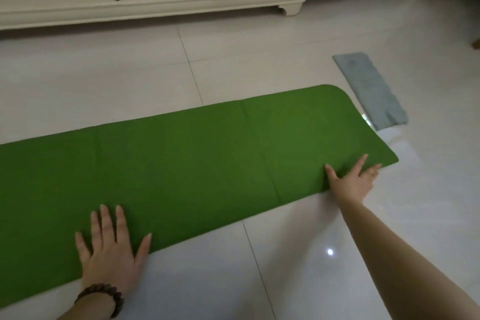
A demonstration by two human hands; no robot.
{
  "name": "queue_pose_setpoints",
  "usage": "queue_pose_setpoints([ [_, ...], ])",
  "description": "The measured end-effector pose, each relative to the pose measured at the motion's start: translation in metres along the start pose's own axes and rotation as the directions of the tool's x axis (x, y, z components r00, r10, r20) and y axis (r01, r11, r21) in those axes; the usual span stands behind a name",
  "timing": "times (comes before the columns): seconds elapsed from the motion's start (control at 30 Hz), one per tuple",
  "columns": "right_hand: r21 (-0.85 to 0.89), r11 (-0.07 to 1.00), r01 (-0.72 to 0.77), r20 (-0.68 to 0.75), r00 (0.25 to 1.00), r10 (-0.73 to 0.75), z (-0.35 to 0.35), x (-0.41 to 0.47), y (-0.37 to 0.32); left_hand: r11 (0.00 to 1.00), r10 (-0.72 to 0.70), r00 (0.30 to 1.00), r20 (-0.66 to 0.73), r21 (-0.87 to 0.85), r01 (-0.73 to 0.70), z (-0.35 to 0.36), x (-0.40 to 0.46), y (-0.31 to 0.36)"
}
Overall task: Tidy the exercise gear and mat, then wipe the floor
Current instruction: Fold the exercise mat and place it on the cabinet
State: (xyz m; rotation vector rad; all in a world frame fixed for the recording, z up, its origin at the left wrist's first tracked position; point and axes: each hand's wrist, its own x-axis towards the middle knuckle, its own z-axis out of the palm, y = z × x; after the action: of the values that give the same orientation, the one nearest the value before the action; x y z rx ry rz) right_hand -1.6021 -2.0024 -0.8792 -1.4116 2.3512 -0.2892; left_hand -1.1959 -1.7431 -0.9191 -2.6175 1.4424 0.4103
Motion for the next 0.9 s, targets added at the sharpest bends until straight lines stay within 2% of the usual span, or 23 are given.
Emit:
queue_pose_setpoints([
  [0.03, 0.231, 0.971, -0.068, -0.031, 0.997, 0.078, -0.004, 0.008, -0.004, 1.0, -0.005, 1.0, 0.016, -0.006, 0.005, 0.0, 0.002, 0.0],
  [0.1, 0.619, 0.765, -0.178, -0.054, 0.962, 0.268, -0.014, 0.019, -0.013, 1.0, -0.001, 0.999, 0.047, -0.009, 0.001, 0.001, 0.004, -0.003],
  [0.13, 0.742, 0.632, -0.223, -0.048, 0.923, 0.382, -0.019, 0.022, -0.017, 1.0, 0.005, 0.998, 0.067, -0.003, -0.005, 0.002, 0.004, -0.005],
  [0.2, 0.85, 0.422, -0.316, 0.046, 0.842, 0.537, -0.03, 0.021, -0.024, 0.999, 0.016, 0.995, 0.101, 0.034, -0.019, -0.004, 0.005, -0.01],
  [0.23, 0.873, 0.342, -0.348, 0.12, 0.833, 0.539, -0.033, 0.02, -0.027, 0.997, 0.032, 0.993, 0.111, 0.063, -0.039, -0.008, 0.006, -0.013],
  [0.3, 0.913, 0.211, -0.348, 0.23, 0.87, 0.437, -0.045, 0.014, -0.036, 0.993, 0.069, 0.986, 0.15, 0.088, -0.083, -0.015, 0.008, -0.02],
  [0.37, 0.942, 0.148, -0.301, 0.25, 0.923, 0.292, -0.059, 0.004, -0.048, 0.991, 0.096, 0.984, 0.149, 0.082, -0.109, -0.017, 0.009, -0.027],
  [0.5, 0.971, 0.174, -0.166, 0.159, 0.986, 0.053, -0.084, -0.03, -0.078, 0.987, 0.136, 0.977, 0.162, 0.064, -0.147, -0.017, 0.008, -0.036],
  [0.63, 0.969, 0.237, -0.075, 0.094, 0.993, -0.068, -0.099, -0.083, -0.109, 0.977, 0.191, 0.964, 0.186, 0.063, -0.206, -0.025, 0.004, -0.043],
  [0.73, 0.933, 0.361, 0.008, 0.056, 0.985, -0.165, -0.103, -0.133, -0.132, 0.974, 0.213, 0.97, 0.115, 0.058, -0.221, -0.028, 0.0, -0.049],
  [0.83, 0.791, 0.574, 0.213, -0.012, 0.943, -0.334, -0.087, -0.187, -0.147, 0.968, 0.235, 0.966, 0.109, 0.061, -0.242, -0.027, -0.005, -0.054],
  [0.9, 0.651, 0.605, 0.459, -0.082, 0.834, -0.545, -0.06, -0.221, -0.148, 0.974, 0.225, 0.969, 0.099, 0.01, -0.227, -0.025, -0.008, -0.06],
])
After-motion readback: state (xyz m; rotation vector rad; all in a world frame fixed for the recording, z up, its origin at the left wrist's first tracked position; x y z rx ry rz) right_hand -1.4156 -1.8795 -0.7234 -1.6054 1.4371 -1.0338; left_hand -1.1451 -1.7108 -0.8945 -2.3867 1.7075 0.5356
